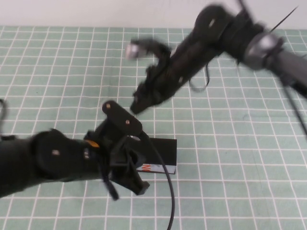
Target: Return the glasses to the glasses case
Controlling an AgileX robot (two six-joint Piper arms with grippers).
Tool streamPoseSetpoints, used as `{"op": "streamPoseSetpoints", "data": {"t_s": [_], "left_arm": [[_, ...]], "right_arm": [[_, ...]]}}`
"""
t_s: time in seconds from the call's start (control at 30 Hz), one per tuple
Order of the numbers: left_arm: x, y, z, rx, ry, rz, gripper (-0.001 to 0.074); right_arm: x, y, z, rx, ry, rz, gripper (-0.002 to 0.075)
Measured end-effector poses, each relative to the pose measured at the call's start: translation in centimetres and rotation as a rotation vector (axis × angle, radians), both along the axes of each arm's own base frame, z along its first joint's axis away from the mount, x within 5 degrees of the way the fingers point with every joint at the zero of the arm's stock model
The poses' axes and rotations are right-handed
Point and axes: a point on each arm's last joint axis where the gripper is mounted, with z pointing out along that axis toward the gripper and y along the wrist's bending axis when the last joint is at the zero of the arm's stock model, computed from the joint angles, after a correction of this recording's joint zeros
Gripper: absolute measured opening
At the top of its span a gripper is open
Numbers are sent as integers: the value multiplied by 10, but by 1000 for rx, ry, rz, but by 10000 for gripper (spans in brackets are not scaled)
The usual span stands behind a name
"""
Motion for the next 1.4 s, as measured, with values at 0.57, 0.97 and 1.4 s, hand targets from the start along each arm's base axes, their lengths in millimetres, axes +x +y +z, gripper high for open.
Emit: {"op": "streamPoseSetpoints", "data": {"t_s": [0.57,0.97,1.4], "left_arm": [[-108,53,78,99,108,-671,-2],[-54,132,115,-30,7,73,-2],[-100,143,157,-209,-184,170,-2]], "right_arm": [[-111,-69,217,174,-487,-13,-11],[-196,-110,204,170,-481,-54,-11],[-283,-199,106,148,-732,-468,-11]]}}
